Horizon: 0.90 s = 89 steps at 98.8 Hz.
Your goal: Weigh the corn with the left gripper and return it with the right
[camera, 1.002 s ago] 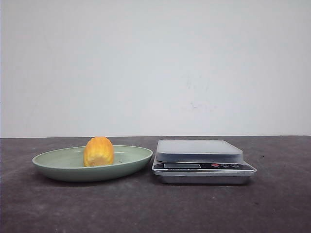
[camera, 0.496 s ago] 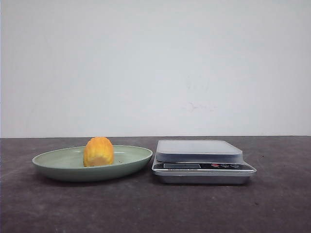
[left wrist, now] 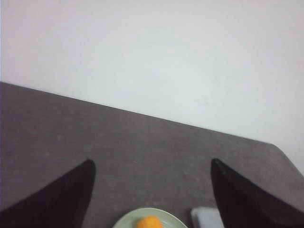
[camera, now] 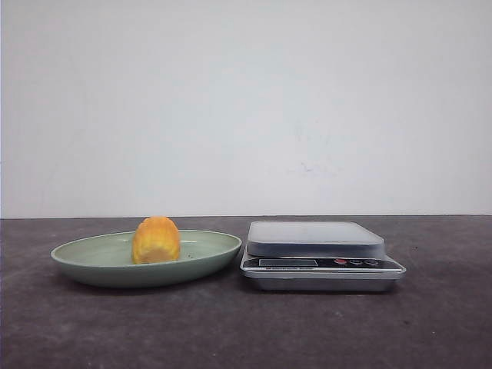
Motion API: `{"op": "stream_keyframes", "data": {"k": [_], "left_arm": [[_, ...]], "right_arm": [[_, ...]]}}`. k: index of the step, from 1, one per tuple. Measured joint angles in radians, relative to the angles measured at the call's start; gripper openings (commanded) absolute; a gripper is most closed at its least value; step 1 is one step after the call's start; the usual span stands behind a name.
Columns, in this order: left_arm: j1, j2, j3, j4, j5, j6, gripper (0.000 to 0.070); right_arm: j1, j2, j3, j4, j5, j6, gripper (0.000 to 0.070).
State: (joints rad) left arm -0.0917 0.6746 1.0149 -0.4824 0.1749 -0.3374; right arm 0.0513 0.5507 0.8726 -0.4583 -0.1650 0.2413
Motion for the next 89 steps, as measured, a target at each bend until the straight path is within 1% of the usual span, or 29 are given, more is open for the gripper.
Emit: {"op": "stream_keyframes", "data": {"k": [9, 22, 31, 45, 54, 66, 81, 89], "left_arm": [[-0.036, 0.047, 0.002, -0.011, 0.007, 0.005, 0.0477], [-0.121, 0.158, 0.003, -0.025, 0.003, 0.005, 0.0476], [-0.178, 0.249, 0.003, -0.024, -0.040, 0.007, 0.0476], [-0.259, 0.356, 0.003, 0.006, -0.085, 0.014, 0.0476], [-0.308, 0.441, 0.003, 0.014, -0.129, 0.017, 0.0475], [-0.359, 0.563, 0.003, 0.025, -0.161, 0.020, 0.0475], [-0.417, 0.692, 0.003, 0.053, -0.232, 0.023, 0.0474], [-0.436, 0.759, 0.003, 0.070, -0.256, 0.021, 0.0474]], "right_arm": [[0.009, 0.018, 0.007, -0.011, -0.016, -0.006, 0.0582], [0.015, 0.032, 0.021, -0.042, -0.029, -0.011, 0.0582], [0.015, 0.039, 0.024, -0.066, -0.044, -0.013, 0.0582], [0.015, 0.057, 0.034, -0.087, -0.045, -0.019, 0.0581], [0.015, 0.073, 0.052, -0.108, -0.046, -0.024, 0.0581], [0.016, 0.092, 0.075, -0.128, -0.050, -0.029, 0.0581], [0.030, 0.116, 0.082, -0.133, -0.052, -0.035, 0.0581], [0.041, 0.125, 0.082, -0.138, -0.051, -0.036, 0.0581]]}}
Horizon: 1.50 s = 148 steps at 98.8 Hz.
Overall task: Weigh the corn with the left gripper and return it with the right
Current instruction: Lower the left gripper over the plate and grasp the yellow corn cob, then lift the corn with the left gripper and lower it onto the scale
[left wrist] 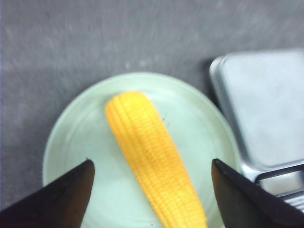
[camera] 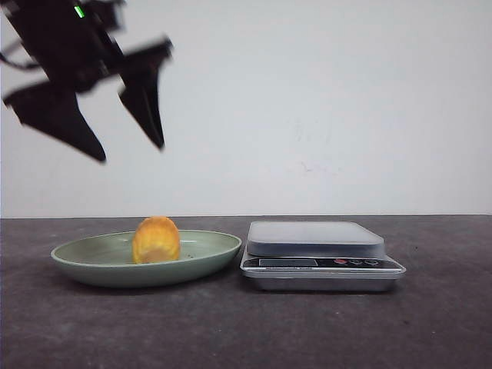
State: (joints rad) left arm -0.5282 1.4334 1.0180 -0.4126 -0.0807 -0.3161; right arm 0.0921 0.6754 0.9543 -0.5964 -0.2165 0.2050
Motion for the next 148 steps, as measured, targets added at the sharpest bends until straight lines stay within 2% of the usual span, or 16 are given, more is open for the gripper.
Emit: {"op": "stream_keyframes", "data": {"k": [37, 49, 55, 67, 68, 99, 117, 136, 148], "left_arm": [[-0.047, 0.197, 0.000, 0.097, -0.004, -0.080, 0.0473], [-0.054, 0.222, 0.000, 0.093, -0.041, -0.092, 0.0459], [-0.054, 0.233, 0.000, 0.089, -0.052, -0.097, 0.0360], [-0.054, 0.241, 0.000, 0.088, -0.053, -0.103, 0.0011], [-0.054, 0.241, 0.000, 0.089, -0.053, -0.103, 0.0000], [-0.055, 0.232, 0.000, 0.081, -0.051, -0.106, 0.0011], [-0.081, 0.118, 0.008, 0.040, -0.044, -0.105, 0.0011], [-0.173, 0.085, 0.169, -0.040, -0.042, -0.091, 0.0011], [-0.243, 0.103, 0.287, -0.029, -0.044, -0.091, 0.0011]], "right_arm": [[0.008, 0.006, 0.000, -0.020, 0.000, -0.025, 0.0581], [0.008, 0.006, 0.000, -0.020, 0.000, -0.026, 0.0580], [0.008, 0.006, 0.000, -0.020, 0.000, -0.026, 0.0580], [0.008, 0.006, 0.000, -0.020, 0.000, -0.026, 0.0580], [0.008, 0.006, 0.000, -0.020, 0.000, -0.026, 0.0580], [0.008, 0.006, 0.000, -0.020, 0.000, -0.026, 0.0580], [0.008, 0.006, 0.000, -0.020, 0.000, -0.026, 0.0580], [0.008, 0.006, 0.000, -0.021, 0.000, -0.026, 0.0580], [0.008, 0.006, 0.000, -0.021, 0.000, -0.026, 0.0580]]}}
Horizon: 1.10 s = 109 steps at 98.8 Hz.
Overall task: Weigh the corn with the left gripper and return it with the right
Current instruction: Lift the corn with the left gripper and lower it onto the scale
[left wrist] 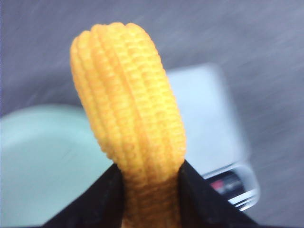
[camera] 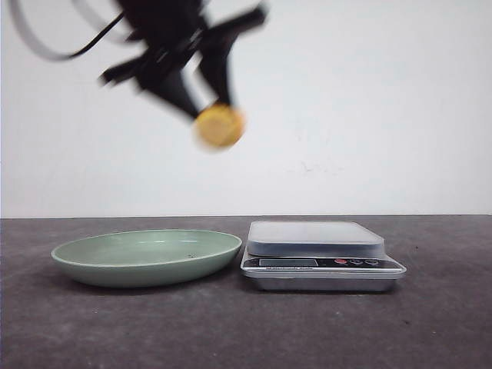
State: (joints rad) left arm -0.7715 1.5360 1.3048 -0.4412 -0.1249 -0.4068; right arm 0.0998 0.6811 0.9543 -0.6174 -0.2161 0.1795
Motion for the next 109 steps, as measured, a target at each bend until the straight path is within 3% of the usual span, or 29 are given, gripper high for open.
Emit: {"op": "stream_keyframes", "data": {"k": [31, 60, 102, 109], "left_arm": [[-0.058, 0.175, 0.167, 0.070, 0.000, -0.020, 0.0011], [-0.064, 0.365, 0.205, 0.074, 0.000, -0.027, 0.0011], [-0.062, 0.456, 0.212, 0.074, 0.000, -0.027, 0.0011], [-0.062, 0.461, 0.216, 0.074, 0.000, -0.028, 0.0044]], "right_arm": [[0.000, 0.000, 0.000, -0.004, 0.000, 0.000, 0.0580], [0.000, 0.000, 0.000, -0.005, 0.000, 0.000, 0.0580], [0.000, 0.000, 0.000, -0.026, 0.006, 0.000, 0.0580], [0.000, 0.000, 0.000, -0.026, 0.006, 0.000, 0.0580]]}}
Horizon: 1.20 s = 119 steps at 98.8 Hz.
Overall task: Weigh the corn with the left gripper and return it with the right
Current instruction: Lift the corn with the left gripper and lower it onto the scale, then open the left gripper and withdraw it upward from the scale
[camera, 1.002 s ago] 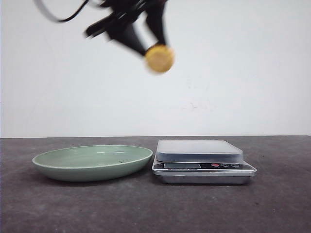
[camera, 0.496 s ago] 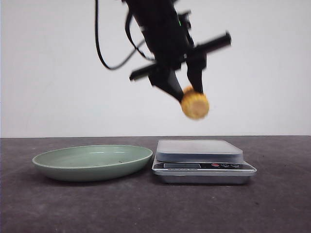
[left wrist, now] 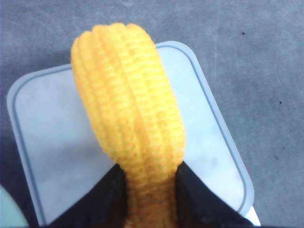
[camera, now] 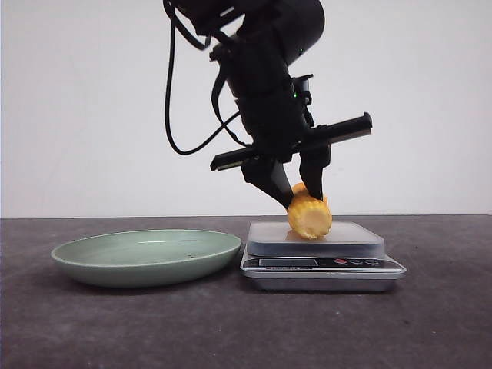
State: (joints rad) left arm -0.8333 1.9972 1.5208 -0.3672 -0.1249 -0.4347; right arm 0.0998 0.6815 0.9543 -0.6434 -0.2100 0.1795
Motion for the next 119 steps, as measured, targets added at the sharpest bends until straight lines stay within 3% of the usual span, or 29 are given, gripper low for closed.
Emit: {"op": "stream_keyframes", "data": {"k": [5, 16, 21, 41, 73, 86, 102, 119], "left_arm": [[0.000, 0.000, 0.002, -0.002, 0.000, 0.000, 0.0106], [0.000, 0.001, 0.002, 0.002, 0.000, 0.001, 0.0319], [0.000, 0.001, 0.002, 0.002, 0.000, 0.001, 0.0365], [0.001, 0.001, 0.002, -0.004, 0.000, 0.010, 0.0367], [0.016, -0.118, 0.002, -0.018, -0.043, 0.114, 0.0367], [0.090, -0.231, 0.011, -0.066, -0.049, 0.146, 0.0367], [0.197, -0.325, 0.011, -0.193, -0.112, 0.202, 0.0367], [0.314, -0.467, 0.011, -0.308, -0.113, 0.250, 0.0367]], "right_arm": [[0.000, 0.000, 0.000, 0.000, 0.000, 0.000, 0.0580], [0.000, 0.000, 0.000, 0.000, 0.000, 0.000, 0.0580], [0.000, 0.000, 0.000, 0.000, 0.000, 0.000, 0.0580], [0.000, 0.000, 0.000, 0.000, 0.000, 0.000, 0.0580], [0.000, 0.000, 0.000, -0.008, 0.000, 0.000, 0.0580], [0.000, 0.000, 0.000, -0.020, 0.000, 0.000, 0.0580], [0.000, 0.000, 0.000, -0.026, 0.000, 0.000, 0.0580], [0.000, 0.000, 0.000, -0.027, 0.000, 0.000, 0.0580]]}}
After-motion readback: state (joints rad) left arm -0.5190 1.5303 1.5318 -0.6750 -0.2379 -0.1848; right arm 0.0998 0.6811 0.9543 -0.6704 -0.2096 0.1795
